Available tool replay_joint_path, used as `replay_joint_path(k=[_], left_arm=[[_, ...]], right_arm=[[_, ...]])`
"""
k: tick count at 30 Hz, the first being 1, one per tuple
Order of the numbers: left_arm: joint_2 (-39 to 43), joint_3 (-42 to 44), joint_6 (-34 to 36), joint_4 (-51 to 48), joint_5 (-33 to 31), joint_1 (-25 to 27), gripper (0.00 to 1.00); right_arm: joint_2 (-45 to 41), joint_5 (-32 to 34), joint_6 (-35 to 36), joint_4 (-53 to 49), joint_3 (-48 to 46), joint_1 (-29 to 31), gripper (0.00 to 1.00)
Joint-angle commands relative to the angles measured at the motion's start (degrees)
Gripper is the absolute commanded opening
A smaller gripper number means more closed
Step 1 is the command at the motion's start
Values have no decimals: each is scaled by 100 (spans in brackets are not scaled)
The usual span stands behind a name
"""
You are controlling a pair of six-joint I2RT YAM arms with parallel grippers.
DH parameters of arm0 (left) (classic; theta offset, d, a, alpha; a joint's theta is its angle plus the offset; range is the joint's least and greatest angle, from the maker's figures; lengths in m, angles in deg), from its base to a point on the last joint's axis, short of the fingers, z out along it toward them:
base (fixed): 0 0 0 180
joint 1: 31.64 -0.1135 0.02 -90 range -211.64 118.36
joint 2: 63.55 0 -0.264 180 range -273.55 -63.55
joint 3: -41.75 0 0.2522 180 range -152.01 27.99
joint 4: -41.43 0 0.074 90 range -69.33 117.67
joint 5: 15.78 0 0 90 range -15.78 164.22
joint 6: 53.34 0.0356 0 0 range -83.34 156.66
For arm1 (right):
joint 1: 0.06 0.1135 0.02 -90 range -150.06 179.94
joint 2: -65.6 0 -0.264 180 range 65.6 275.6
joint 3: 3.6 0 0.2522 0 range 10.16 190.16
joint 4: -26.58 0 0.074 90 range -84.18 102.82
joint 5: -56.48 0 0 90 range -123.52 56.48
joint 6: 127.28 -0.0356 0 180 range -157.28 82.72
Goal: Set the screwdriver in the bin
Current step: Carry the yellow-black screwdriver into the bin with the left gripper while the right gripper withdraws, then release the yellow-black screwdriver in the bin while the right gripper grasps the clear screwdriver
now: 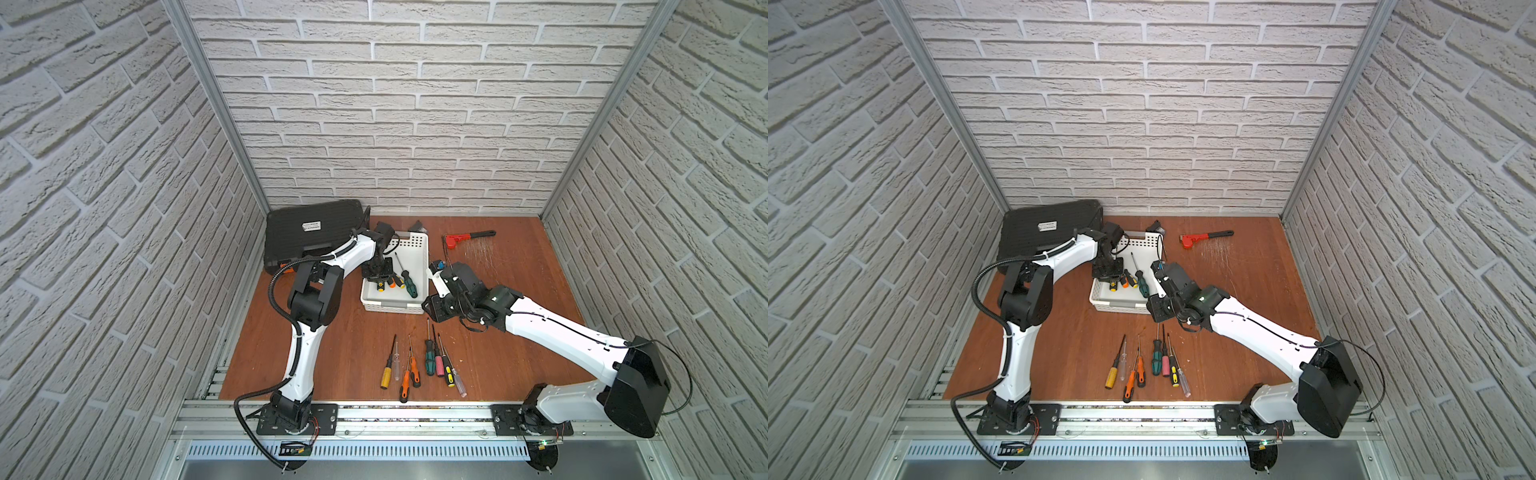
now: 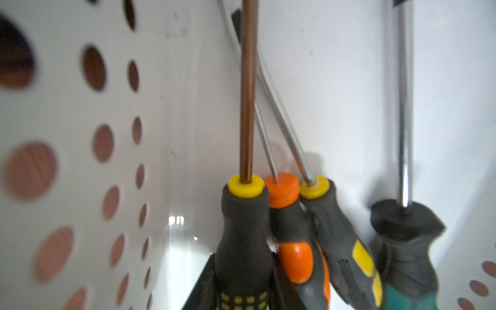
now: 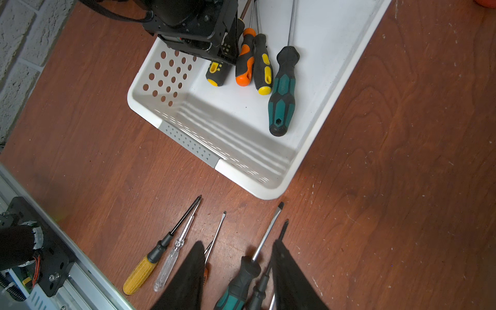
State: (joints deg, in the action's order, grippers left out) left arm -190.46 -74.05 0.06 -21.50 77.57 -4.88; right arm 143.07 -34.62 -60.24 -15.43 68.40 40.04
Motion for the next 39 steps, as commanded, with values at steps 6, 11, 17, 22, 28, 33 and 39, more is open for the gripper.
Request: replay_joint_path(k=[6, 11, 17, 22, 28, 33, 39], left_arm=[[-61, -232, 197, 114, 100, -47, 42], [552, 97, 286, 220, -49, -46, 46], [1725, 791, 468, 516, 87, 58, 48], [2804, 1821, 530, 750, 23, 371, 48], [4189, 3386, -7, 1145, -403, 1050, 49], [5019, 4132, -574, 1240, -805, 1436, 50], [5388, 4350, -691, 1184, -999, 1413, 53]], right_arm=[[-98, 75, -120, -146, 53, -28, 43], [-212, 182, -143, -448, 118, -20, 43], [-522, 285, -349, -864, -160, -11, 43], [-617, 353, -722, -1271, -472, 122, 43], [-693, 574, -1403, -1775, -974, 645, 41], [-928, 750, -2079, -2188, -1337, 1122, 38], [-919, 710, -2427, -2451, -1513, 1504, 34]])
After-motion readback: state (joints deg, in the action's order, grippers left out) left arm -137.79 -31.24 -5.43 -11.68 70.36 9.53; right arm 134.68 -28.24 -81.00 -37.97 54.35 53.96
